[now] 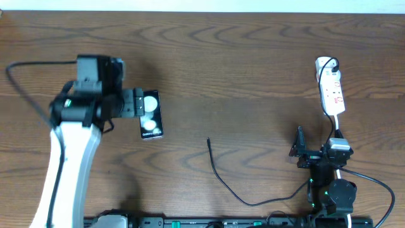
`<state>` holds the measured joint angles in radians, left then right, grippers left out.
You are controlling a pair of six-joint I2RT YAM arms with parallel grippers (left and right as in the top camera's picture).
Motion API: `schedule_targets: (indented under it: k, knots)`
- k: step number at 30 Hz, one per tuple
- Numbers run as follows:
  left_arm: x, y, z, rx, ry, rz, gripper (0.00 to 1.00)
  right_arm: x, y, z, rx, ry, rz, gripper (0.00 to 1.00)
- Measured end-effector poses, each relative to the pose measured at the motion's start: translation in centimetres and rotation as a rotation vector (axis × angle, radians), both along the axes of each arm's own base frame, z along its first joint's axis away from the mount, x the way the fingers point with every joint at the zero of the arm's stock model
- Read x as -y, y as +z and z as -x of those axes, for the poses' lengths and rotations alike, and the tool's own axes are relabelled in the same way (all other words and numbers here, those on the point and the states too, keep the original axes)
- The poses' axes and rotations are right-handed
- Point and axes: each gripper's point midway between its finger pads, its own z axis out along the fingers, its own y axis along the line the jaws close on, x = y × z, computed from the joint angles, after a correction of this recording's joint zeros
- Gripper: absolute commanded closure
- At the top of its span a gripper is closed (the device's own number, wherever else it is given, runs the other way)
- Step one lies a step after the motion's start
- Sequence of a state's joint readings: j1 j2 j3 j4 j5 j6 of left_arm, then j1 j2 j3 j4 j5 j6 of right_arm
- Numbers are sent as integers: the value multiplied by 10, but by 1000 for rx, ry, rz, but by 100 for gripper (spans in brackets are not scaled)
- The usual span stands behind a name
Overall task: Plug charger to phone and switch on socket
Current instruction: 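Lower the left gripper around the upright black phone and close it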
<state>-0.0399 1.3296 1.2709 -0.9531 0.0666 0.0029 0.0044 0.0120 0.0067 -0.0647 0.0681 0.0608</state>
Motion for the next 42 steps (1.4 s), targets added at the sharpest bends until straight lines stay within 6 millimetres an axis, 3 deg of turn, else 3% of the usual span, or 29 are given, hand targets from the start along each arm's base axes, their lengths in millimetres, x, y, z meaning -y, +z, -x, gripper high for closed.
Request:
schedule_targets:
  k: [1, 3, 4, 5, 6, 7, 8, 10, 22, 31, 42]
  knots:
    - [2, -10, -3, -36, -5, 10, 25, 0, 0, 0, 0, 0, 0, 1]
    - [5, -28, -5, -99, -9, 23, 75, 0, 0, 0, 0, 0, 0, 1]
    - [6, -37, -7, -130, -9, 29, 78, 0, 0, 0, 0, 0, 0, 1]
    - [7, -44, -8, -151, -10, 32, 77, 0, 0, 0, 0, 0, 0, 1]
    - [7, -51, -9, -172, -10, 33, 47, 0, 0, 0, 0, 0, 0, 1]
    - [8, -57, -10, -188, -12, 33, 24, 0, 0, 0, 0, 0, 0, 1]
    - [8, -61, -11, -202, -13, 34, 11, 0, 0, 0, 0, 0, 0, 1]
    - [9, -69, -13, -225, -15, 38, 4, 0, 0, 0, 0, 0, 0, 1]
    - [23, -93, -25, -264, 8, 106, 3, 0, 0, 0, 0, 0, 0, 1]
    - [38, -130, -25, -363, -19, 103, 3, 0, 0, 0, 0, 0, 0, 1]
    - [36, -158, -35, -387, -2, 81, 2, 0, 0, 0, 0, 0, 0, 1]
